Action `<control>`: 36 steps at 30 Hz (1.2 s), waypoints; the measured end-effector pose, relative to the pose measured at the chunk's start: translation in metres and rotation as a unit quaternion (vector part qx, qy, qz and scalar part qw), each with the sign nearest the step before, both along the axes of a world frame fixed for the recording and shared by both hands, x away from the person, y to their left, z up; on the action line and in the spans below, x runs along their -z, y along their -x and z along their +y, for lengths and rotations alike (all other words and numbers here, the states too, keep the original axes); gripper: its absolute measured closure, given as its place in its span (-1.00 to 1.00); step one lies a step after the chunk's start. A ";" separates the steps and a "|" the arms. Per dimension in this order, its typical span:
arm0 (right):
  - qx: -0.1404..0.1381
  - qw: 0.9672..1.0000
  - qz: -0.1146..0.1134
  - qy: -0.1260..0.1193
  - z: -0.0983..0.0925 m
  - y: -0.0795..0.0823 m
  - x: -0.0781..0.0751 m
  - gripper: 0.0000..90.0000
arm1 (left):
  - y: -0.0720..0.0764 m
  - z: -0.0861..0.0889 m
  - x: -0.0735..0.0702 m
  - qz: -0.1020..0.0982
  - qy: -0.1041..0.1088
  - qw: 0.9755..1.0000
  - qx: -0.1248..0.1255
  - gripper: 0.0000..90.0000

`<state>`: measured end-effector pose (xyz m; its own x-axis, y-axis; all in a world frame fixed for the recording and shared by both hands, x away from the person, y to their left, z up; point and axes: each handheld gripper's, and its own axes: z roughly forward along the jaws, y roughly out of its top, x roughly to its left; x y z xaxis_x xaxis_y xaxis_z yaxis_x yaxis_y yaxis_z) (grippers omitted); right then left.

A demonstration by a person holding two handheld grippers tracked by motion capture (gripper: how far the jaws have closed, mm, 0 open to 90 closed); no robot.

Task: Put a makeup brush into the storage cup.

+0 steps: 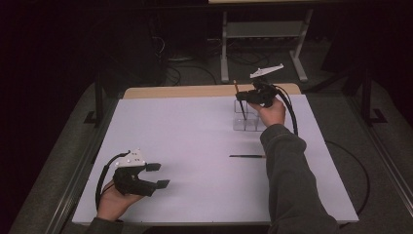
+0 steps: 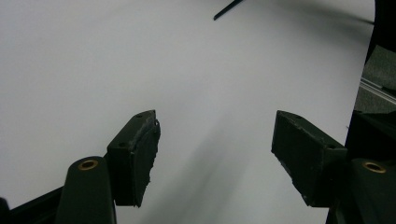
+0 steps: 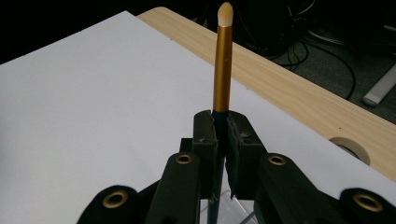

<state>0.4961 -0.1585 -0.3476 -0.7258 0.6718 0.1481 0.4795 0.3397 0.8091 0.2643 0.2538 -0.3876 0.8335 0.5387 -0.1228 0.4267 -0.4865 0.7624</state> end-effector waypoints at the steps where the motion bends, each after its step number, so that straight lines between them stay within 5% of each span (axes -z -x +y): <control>1: -0.002 1.000 -0.004 0.002 -0.001 0.000 0.001 0.83 | 0.000 0.000 0.000 0.000 -0.001 1.000 0.000 -0.31; 17: 0.008 1.000 0.001 0.005 -0.002 0.002 0.006 0.81 | 0.000 0.000 0.001 0.000 -0.003 1.000 0.001 -0.31; 36: 0.017 1.000 0.011 -0.005 -0.020 0.017 0.008 0.56 | -0.001 0.002 0.002 0.004 -0.001 1.000 -0.003 -0.32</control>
<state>0.4789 -0.1785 -0.3552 -0.6996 0.6940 0.1703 0.5079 0.3152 0.8017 0.2657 0.2553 -0.3895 0.8288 0.5445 -0.1289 0.4367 -0.4854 0.7574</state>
